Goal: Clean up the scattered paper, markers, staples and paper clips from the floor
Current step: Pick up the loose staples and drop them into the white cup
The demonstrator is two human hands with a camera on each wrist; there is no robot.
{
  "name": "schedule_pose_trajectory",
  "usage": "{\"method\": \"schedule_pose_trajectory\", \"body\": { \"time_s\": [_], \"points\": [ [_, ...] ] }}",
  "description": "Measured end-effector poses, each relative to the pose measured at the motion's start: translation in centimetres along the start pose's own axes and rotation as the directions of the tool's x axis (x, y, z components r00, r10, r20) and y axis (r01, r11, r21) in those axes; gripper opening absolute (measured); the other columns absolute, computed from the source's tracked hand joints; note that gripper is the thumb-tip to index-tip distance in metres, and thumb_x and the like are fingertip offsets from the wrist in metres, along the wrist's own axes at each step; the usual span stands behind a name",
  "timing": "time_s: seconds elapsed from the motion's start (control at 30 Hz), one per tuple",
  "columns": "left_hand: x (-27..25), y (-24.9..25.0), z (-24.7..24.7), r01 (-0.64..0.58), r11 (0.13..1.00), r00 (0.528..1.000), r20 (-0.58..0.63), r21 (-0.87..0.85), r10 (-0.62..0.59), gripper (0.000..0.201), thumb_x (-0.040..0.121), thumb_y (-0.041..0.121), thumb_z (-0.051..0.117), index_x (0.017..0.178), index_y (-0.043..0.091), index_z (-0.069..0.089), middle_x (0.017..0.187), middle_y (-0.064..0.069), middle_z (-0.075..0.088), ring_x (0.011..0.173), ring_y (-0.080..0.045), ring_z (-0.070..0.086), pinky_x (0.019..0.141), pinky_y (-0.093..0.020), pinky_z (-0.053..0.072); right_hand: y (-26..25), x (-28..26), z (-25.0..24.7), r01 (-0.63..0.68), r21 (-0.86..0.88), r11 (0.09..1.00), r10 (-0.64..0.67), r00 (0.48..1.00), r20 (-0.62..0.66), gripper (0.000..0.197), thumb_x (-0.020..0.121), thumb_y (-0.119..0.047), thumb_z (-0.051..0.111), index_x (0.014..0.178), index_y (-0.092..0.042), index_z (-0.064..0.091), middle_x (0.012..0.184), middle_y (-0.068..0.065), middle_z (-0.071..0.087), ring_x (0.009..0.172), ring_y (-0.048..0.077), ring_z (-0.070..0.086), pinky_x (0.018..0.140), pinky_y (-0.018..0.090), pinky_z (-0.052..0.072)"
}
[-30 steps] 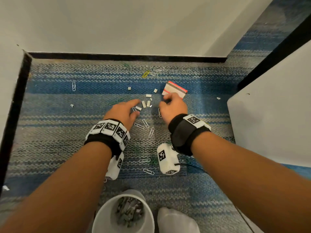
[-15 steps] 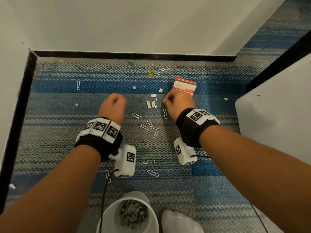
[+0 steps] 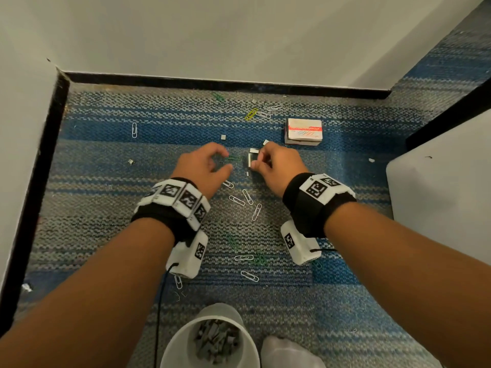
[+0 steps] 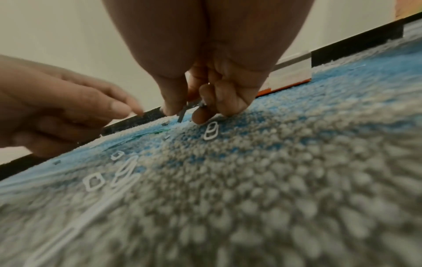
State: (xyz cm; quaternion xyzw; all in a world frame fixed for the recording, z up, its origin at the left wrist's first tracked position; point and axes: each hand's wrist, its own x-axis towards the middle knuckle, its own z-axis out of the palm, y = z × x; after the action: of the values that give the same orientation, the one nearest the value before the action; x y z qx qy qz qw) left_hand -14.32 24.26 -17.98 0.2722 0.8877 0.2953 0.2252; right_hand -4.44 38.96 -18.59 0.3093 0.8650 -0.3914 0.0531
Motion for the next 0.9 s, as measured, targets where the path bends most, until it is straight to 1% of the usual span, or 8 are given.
{"method": "schedule_pose_trajectory", "body": {
  "time_s": [0.13,0.2,0.3,0.43,0.57,0.7,0.8,0.9],
  "points": [
    [0.5,2.2,2.3,-0.15,0.988,0.983,0.107,0.032,0.146,0.035,0.085,0.029,0.061,0.119,0.028,0.055,0.057,0.007,0.044,0.053,-0.011,0.043,0.065,-0.026,0.041,0.7,-0.4,0.1,0.001,0.098,0.995,-0.003,1.0,0.02,0.013,0.086,-0.016,0.061,0.082,-0.023,0.051,0.074,-0.005,0.058,0.072,0.015,0.054,0.063,0.022,0.036],
    [0.6,2.7,2.7,-0.202,0.979,0.97,0.142,0.027,0.197,0.026,0.086,0.025,0.06,0.111,0.025,0.062,0.063,0.0,0.057,0.061,-0.018,0.051,0.067,-0.029,0.046,1.1,-0.5,-0.4,-0.038,0.175,0.984,0.024,0.996,0.08,0.016,0.086,-0.015,0.061,0.077,-0.026,0.054,0.074,-0.004,0.061,0.07,0.014,0.055,0.062,0.02,0.04],
    [0.9,2.4,2.1,-0.188,0.978,0.975,0.142,0.096,0.173,0.015,0.087,0.023,0.06,0.098,0.017,0.068,0.072,-0.003,0.06,0.071,-0.019,0.051,0.069,-0.025,0.039,1.8,-0.8,-1.1,-0.087,0.272,0.958,0.043,0.986,0.164,0.02,0.089,-0.015,0.057,0.074,-0.027,0.059,0.067,-0.006,0.061,0.055,0.0,0.054,0.062,0.021,0.042],
    [1.1,2.4,1.5,-0.142,0.974,0.982,0.146,0.179,0.117,0.029,0.087,0.026,0.059,0.116,0.025,0.057,0.059,0.004,0.043,0.062,-0.019,0.048,0.064,-0.027,0.038,1.6,-0.6,-1.7,-0.226,0.428,0.875,0.13,0.961,0.242,0.029,0.094,-0.005,0.041,0.076,-0.018,0.06,0.062,-0.001,0.054,0.039,0.003,0.045,0.041,0.018,0.037],
    [0.9,2.7,2.3,-0.212,0.934,0.953,0.272,0.286,0.133,0.039,0.09,0.033,0.053,0.128,0.035,0.045,0.104,-0.007,0.058,0.102,-0.03,0.056,0.083,-0.04,0.048,0.7,0.6,-2.9,-0.404,0.546,0.734,0.358,0.913,0.194,0.029,0.085,-0.021,0.04,0.059,-0.014,0.049,0.056,0.002,0.042,0.046,0.018,0.037,0.046,0.022,0.028],
    [0.8,2.8,2.8,-0.209,0.939,0.949,0.287,0.274,0.128,0.02,0.091,0.029,0.054,0.11,0.027,0.056,0.098,-0.003,0.052,0.097,-0.029,0.055,0.084,-0.042,0.048,0.4,2.3,-2.7,-0.174,0.267,0.948,0.215,0.968,-0.13,0.017,0.085,-0.031,0.055,0.074,-0.019,0.053,0.062,-0.003,0.049,0.061,0.018,0.047,0.06,0.025,0.034],
    [1.0,2.8,2.6,-0.195,0.965,0.969,0.186,0.176,0.162,0.011,0.088,0.027,0.058,0.094,0.019,0.059,0.085,0.004,0.046,0.085,-0.022,0.052,0.077,-0.035,0.044,0.2,3.2,-2.4,-0.073,-0.048,0.996,0.069,0.993,-0.091,0.02,0.088,-0.027,0.06,0.106,-0.02,0.057,0.084,0.0,0.053,0.076,0.019,0.049,0.069,0.023,0.036],
    [0.9,2.8,2.5,-0.16,0.986,0.987,0.031,0.051,0.159,0.009,0.084,0.028,0.062,0.081,0.02,0.058,0.069,0.009,0.038,0.064,-0.008,0.04,0.062,-0.026,0.029,0.3,3.7,-2.8,-0.049,-0.167,0.985,0.043,0.998,-0.042,0.019,0.087,-0.024,0.062,0.105,-0.017,0.059,0.084,0.001,0.052,0.078,0.019,0.049,0.067,0.024,0.034]
  ]
}}
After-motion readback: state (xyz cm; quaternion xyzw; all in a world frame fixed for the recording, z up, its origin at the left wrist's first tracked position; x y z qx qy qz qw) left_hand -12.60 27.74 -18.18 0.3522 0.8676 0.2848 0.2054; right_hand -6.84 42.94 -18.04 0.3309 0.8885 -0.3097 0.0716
